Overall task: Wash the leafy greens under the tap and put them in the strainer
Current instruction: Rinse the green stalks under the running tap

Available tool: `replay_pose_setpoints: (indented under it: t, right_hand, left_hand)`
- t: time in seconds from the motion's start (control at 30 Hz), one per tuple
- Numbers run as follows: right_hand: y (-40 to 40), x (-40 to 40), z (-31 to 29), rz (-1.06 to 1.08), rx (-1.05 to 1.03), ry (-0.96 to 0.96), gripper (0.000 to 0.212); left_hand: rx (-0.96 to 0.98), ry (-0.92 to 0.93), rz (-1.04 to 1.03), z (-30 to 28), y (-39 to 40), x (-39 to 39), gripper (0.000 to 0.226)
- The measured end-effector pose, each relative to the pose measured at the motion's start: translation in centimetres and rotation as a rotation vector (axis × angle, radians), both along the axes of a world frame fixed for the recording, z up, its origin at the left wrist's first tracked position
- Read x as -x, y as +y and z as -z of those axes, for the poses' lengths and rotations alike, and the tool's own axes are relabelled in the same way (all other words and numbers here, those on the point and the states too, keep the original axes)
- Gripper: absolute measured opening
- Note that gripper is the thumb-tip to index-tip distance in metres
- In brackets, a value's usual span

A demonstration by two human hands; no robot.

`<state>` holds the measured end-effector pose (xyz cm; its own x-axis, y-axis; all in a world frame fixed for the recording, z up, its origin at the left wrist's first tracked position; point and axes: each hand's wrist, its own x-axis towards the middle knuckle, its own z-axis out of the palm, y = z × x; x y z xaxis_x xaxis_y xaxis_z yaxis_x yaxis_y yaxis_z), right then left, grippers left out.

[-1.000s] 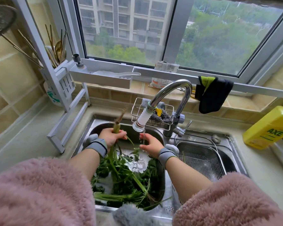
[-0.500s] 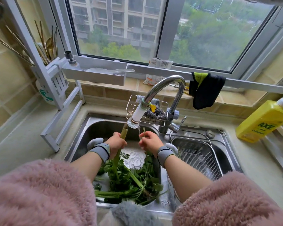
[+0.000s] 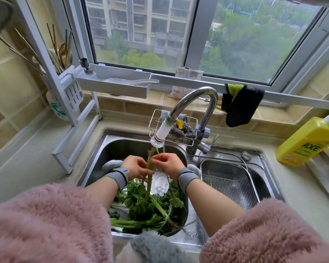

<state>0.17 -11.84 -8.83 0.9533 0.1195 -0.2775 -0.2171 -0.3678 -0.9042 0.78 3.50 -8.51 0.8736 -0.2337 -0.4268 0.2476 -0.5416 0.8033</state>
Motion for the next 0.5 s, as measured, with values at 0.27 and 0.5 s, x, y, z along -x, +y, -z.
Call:
replay_pose_setpoints:
  t: [0.27,0.5]
  right_hand:
    - [0.61,-0.2,0.37,-0.012,0.097,-0.04,0.01]
    - [0.63,0.09,0.05,-0.098,0.144,-0.025,0.017]
  left_hand:
    - [-0.041,-0.063,-0.018,-0.26,0.77,-0.36,0.012]
    - [-0.188,-0.164,0.077,-0.08,1.09,-0.73,0.009]
